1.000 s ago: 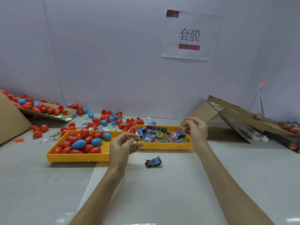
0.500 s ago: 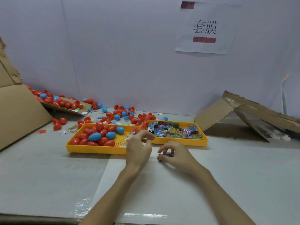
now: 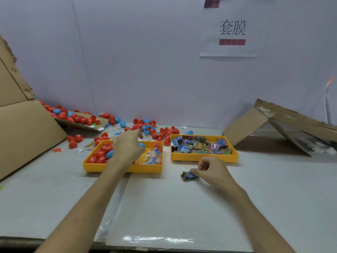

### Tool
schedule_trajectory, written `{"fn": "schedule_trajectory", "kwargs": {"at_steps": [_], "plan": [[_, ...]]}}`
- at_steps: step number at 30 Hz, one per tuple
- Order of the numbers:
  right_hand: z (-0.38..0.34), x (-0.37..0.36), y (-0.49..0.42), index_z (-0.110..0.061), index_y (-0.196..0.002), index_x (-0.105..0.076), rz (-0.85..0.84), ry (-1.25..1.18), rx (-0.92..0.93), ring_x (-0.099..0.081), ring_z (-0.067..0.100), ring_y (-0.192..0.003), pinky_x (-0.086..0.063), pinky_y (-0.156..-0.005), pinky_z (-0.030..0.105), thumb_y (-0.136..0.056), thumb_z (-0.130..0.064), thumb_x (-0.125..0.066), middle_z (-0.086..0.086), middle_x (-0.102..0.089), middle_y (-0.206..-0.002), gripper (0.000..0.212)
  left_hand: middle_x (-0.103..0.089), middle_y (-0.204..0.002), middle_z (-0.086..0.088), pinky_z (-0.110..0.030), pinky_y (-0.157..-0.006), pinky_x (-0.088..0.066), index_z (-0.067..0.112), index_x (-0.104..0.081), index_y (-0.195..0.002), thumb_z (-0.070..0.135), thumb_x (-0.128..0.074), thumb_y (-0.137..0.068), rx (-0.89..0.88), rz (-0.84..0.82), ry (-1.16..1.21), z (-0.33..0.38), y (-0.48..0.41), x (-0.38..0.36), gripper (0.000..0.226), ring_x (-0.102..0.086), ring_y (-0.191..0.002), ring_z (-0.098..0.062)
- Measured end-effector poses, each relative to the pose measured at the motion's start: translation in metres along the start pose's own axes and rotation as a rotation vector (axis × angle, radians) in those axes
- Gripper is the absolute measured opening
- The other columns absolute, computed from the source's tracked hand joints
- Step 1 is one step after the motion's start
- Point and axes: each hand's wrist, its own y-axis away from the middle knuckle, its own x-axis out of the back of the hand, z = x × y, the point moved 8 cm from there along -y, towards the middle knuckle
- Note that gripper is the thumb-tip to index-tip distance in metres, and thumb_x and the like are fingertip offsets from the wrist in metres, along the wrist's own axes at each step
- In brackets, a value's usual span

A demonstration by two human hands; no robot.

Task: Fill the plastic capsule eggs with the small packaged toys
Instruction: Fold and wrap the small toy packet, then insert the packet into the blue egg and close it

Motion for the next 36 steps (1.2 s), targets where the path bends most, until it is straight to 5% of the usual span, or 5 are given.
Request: {"fn": "schedule_trajectory", "kwargs": {"at_steps": [6,14,18,23,36], "plan": [[-0.003,-0.002,0.000,-0.015,-0.070,-0.067,-0.016,-0.074,-0.016,-0.056,0.010,-0.059,-0.051,-0.056,0.028,-0.082,-0.026,-0.083,0.003,-0.066,-0.069,0.022,-0.065,-0.102,0.000,-0.036,-0.086,-0.057,0.023,-0.063,-0.114,0.032,-0.071,-0.092,0.049,-0.249,-0.178,-0.042,-0.019,-0.019,0.025,-0.061,-0.093,-0.017],[-0.005,-0.004,0.000,-0.021,-0.071,-0.072,-0.018,-0.153,-0.019,-0.060,0.009,-0.059,-0.051,-0.049,0.020,-0.088,-0.022,-0.077,0.003,-0.070,-0.073,0.018,-0.066,-0.102,-0.007,-0.037,-0.083,-0.056,0.011,-0.068,-0.110,0.019,-0.066,-0.095,0.010,-0.065,-0.118,-0.029,-0.024,-0.016,0.017,-0.060,-0.092,-0.021],[-0.009,-0.002,0.001,-0.020,-0.070,-0.072,-0.002,-0.148,0.005,-0.058,0.002,-0.054,-0.046,-0.048,0.016,-0.087,-0.020,-0.078,0.000,-0.068,-0.069,0.018,-0.062,-0.119,-0.005,-0.036,-0.098,-0.052,0.011,-0.066,-0.128,0.020,-0.069,-0.094,-0.298,0.147,0.337,0.037,0.022,0.007,0.035,-0.056,-0.108,-0.017],[-0.010,0.002,0.003,-0.016,-0.068,-0.070,0.003,-0.157,0.028,-0.059,0.012,-0.056,-0.049,-0.050,0.023,-0.083,-0.011,-0.077,0.002,-0.068,-0.065,0.017,-0.065,-0.124,0.019,-0.017,-0.097,-0.047,0.034,-0.061,-0.125,0.031,-0.067,-0.089,-0.874,-0.187,0.515,0.111,0.132,-0.027,0.036,-0.059,-0.111,0.002],[-0.004,-0.004,-0.001,-0.021,-0.074,-0.073,-0.013,-0.118,0.006,-0.069,0.018,-0.064,-0.055,-0.055,0.024,-0.086,-0.023,-0.078,-0.002,-0.072,-0.068,0.014,-0.070,-0.105,0.015,-0.024,-0.075,-0.046,0.030,-0.064,-0.118,0.035,-0.058,-0.092,-0.677,-0.324,0.464,0.092,0.131,-0.067,0.027,-0.062,-0.086,-0.007]]}}
